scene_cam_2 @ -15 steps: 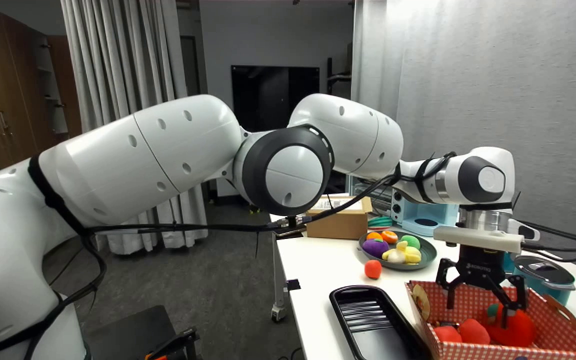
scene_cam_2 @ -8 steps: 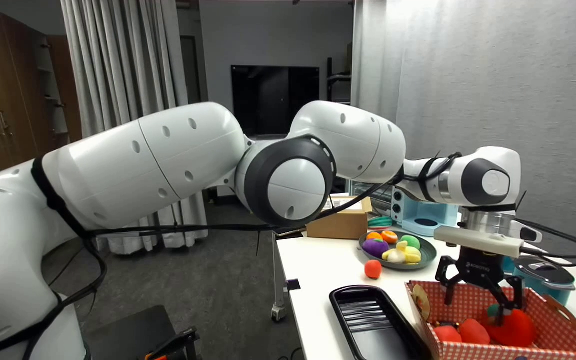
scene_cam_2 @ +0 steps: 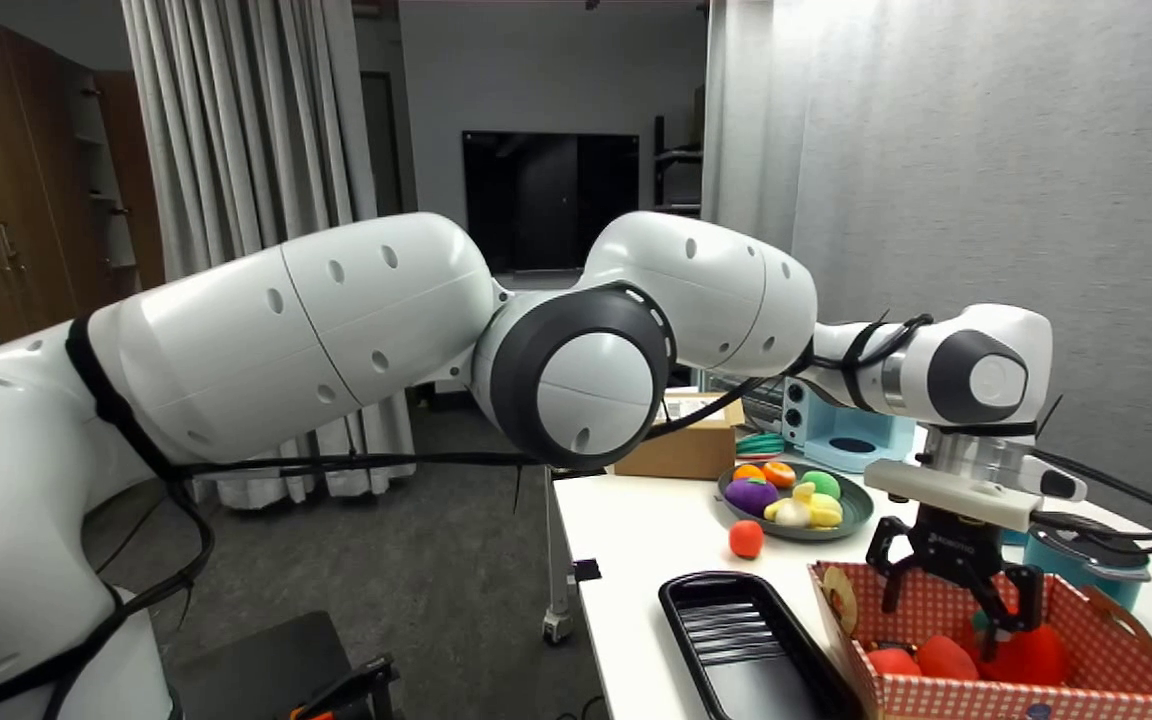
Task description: Move the box to the left
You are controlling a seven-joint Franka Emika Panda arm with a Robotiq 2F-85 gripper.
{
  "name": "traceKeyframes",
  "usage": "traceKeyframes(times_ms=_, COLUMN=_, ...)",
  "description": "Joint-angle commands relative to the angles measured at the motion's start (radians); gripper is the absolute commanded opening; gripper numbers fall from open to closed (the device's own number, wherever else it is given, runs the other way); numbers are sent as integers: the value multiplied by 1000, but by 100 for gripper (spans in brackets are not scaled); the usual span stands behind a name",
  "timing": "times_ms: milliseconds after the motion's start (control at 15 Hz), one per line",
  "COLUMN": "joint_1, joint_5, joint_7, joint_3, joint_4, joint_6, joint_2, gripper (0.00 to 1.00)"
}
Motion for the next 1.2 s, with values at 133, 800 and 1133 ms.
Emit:
traceKeyframes(times_ms=133, joint_1=-20, joint_5=17, joint_7=31, joint_3=0, joint_4=22, joint_6=2, joint_2=39, gripper=100)
traceKeyframes(times_ms=800, joint_1=-17, joint_5=34, joint_7=62, joint_3=2, joint_4=15, joint_6=3, joint_2=22, gripper=100)
traceKeyframes(times_ms=1133, joint_1=20, joint_5=26, joint_7=51, joint_3=8, joint_4=37, joint_6=2, joint_2=4, gripper=69)
